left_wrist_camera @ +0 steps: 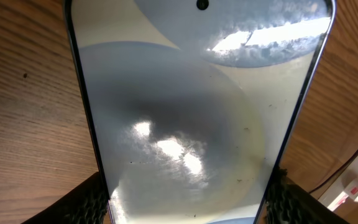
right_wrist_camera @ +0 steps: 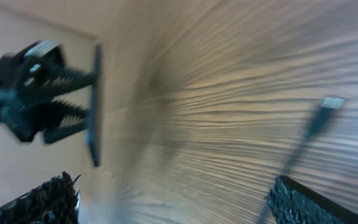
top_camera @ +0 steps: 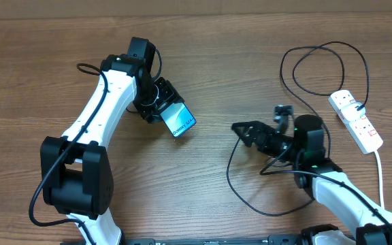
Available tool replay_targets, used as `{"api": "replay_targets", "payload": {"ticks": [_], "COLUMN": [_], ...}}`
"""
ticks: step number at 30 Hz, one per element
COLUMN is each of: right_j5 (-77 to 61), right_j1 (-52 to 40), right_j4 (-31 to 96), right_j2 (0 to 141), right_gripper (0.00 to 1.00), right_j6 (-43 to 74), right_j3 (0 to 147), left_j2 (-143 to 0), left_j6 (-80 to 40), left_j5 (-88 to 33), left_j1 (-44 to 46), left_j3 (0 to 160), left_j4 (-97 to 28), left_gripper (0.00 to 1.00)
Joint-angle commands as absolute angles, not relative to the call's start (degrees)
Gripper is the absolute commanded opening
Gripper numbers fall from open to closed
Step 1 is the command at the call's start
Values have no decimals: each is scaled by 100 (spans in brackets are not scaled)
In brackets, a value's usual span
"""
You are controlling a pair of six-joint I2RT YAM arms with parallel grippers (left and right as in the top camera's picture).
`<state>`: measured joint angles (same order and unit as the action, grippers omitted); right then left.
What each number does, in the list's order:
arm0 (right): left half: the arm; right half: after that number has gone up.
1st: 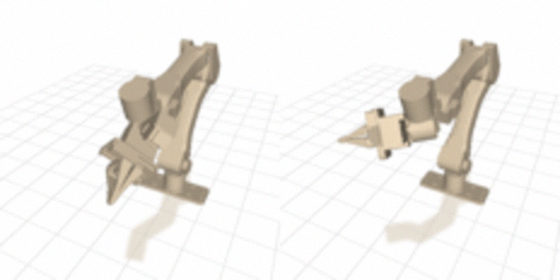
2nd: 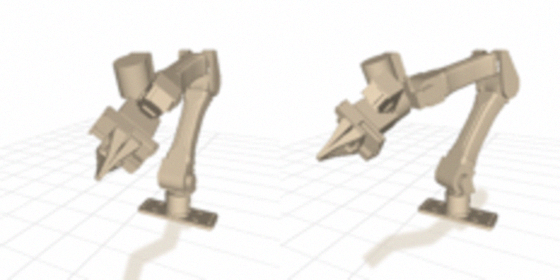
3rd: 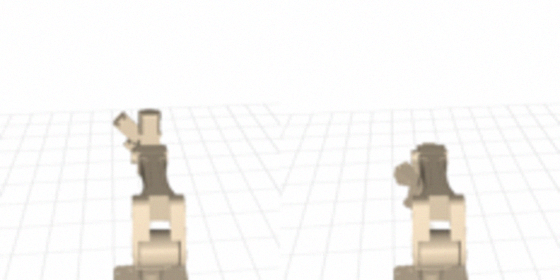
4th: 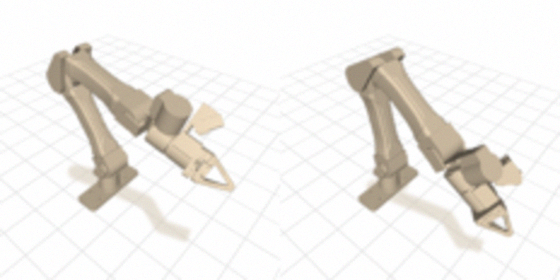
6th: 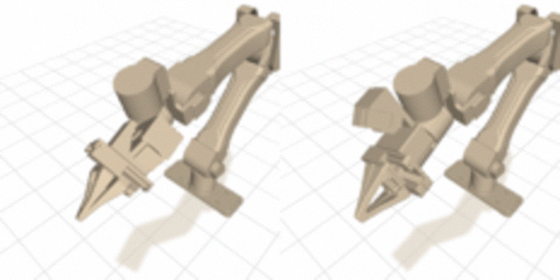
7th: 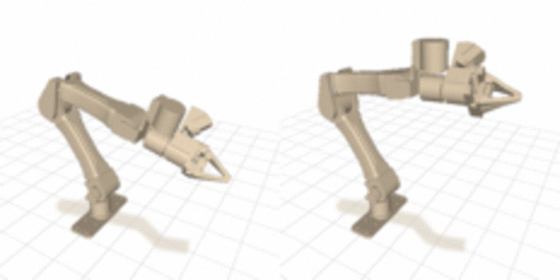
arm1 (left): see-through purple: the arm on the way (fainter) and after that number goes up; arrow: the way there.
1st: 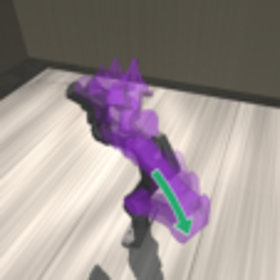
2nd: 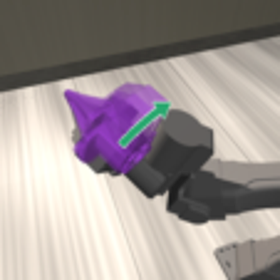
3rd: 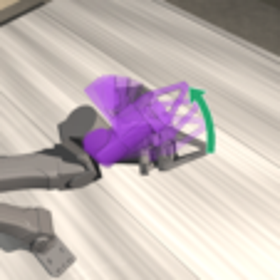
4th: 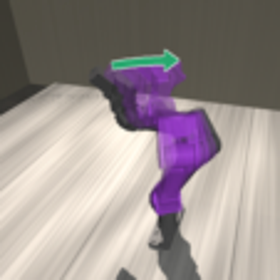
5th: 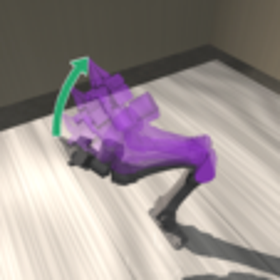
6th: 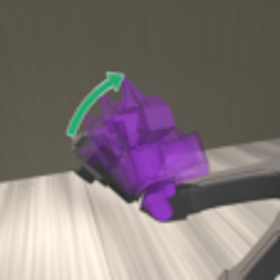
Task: Plug charger to phone and switch on socket
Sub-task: 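Close the right gripper on the phone's side edge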
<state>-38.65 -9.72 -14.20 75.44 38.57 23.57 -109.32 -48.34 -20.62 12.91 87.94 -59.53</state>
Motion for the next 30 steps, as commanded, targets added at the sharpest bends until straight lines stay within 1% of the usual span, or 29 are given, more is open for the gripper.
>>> {"api": "replay_targets", "payload": {"ticks": [1, 4, 7, 14, 21, 24, 30], "right_j5": [-3752, -2910, -2132, -1680, -1415, -1411, -1347], "right_j1": [-1627, -2097, -2412, -2823, -2963, -2963, -2963], "right_j4": [-1732, -1776, -1887, -2775, -2853, -2923, -2954], "right_j2": [7623, 7627, 7627, 7631, 7634, 7634, 7634], "right_gripper": [100, 100, 100, 100, 100, 95, 76], "right_j6": [3844, 4032, 4491, 4611, 4674, 4674, 4674], "right_j3": [2440, 2440, 2440, 2440, 2440, 2440, 2440], "left_j2": [-10940, -10940, -10940, -10940, -10940, -10940, -10940], "left_j6": [-5476, -5857, -5970, -6031, -6082, -6149, -6353], "left_j5": [-1994, -2062, -2423, -2971, -3310, -3310, -3308], "left_j1": [1356, 1354, 1354, 1452, 1754, 1916, 2355], "left_j3": [8978, 8978, 8978, 8978, 8978, 8978, 8978], "left_j4": [-5813, -5749, -5540, -5411, -5166, -5113, -4897], "left_gripper": [52, 51, 51, 52, 52, 53, 54]}}
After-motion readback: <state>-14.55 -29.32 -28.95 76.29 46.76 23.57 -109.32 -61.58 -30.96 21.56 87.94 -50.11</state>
